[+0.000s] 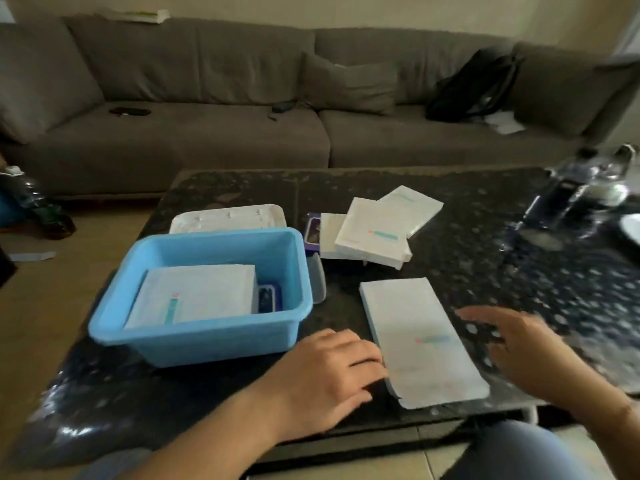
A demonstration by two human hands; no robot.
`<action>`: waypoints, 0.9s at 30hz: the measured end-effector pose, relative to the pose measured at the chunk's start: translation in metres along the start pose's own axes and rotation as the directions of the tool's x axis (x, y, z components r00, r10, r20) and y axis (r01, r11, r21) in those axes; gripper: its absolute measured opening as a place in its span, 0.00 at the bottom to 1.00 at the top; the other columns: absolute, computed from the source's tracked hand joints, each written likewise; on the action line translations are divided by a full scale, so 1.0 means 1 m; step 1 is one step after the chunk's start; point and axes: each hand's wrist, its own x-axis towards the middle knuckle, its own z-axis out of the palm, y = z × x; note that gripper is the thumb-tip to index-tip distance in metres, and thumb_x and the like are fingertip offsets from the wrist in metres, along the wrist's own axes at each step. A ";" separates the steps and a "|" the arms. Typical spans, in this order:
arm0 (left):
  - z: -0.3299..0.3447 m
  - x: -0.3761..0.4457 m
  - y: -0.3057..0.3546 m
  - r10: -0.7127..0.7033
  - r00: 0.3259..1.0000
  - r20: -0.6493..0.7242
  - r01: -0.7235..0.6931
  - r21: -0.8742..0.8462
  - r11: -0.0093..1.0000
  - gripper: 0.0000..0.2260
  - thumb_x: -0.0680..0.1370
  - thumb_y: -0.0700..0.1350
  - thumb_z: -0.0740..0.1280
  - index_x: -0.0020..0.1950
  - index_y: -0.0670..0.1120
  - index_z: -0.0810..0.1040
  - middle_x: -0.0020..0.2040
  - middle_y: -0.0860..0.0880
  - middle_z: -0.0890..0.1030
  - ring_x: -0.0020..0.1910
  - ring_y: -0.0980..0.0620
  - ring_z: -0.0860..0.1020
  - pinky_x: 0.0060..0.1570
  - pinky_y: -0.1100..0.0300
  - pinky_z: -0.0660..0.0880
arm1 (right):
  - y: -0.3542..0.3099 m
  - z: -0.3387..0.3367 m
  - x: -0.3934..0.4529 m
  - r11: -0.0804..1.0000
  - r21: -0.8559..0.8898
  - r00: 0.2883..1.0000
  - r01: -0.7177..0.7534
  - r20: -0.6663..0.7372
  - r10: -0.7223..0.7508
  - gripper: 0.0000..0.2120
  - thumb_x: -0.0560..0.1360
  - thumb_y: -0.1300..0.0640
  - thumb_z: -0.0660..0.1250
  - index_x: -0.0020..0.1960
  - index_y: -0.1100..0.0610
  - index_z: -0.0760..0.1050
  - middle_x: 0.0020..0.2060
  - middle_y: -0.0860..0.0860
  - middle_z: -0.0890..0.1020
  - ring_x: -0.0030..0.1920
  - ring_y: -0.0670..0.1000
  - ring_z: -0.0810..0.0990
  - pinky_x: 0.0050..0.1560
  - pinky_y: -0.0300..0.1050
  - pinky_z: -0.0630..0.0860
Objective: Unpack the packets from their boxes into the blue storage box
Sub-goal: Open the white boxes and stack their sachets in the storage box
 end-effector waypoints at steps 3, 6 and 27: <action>0.044 0.009 -0.001 -0.044 0.995 0.091 0.043 0.004 0.999 0.21 0.71 0.53 0.75 0.62 0.50 0.78 0.60 0.53 0.79 0.57 0.53 0.76 0.52 0.56 0.78 | 0.038 0.020 -0.018 0.996 -0.085 0.991 0.038 0.129 -0.027 0.29 0.74 0.63 0.68 0.66 0.35 0.68 0.61 0.34 0.72 0.63 0.41 0.74 0.62 0.30 0.67; 0.066 0.016 0.001 -0.102 0.995 0.025 0.103 -0.065 0.993 0.19 0.70 0.51 0.74 0.60 0.50 0.79 0.59 0.53 0.80 0.58 0.53 0.76 0.54 0.55 0.77 | 0.057 0.029 -0.022 0.991 -0.041 0.987 0.126 0.102 -0.121 0.33 0.73 0.57 0.72 0.66 0.29 0.62 0.57 0.32 0.73 0.62 0.39 0.71 0.66 0.36 0.69; -0.025 0.063 0.004 -0.582 0.757 -0.295 0.252 -0.690 0.678 0.12 0.77 0.60 0.66 0.60 0.64 0.79 0.51 0.60 0.83 0.51 0.57 0.82 0.46 0.67 0.79 | -0.010 -0.022 0.002 0.472 0.786 0.916 0.399 -0.368 -0.160 0.09 0.73 0.58 0.67 0.52 0.53 0.83 0.45 0.56 0.85 0.45 0.51 0.85 0.44 0.42 0.80</action>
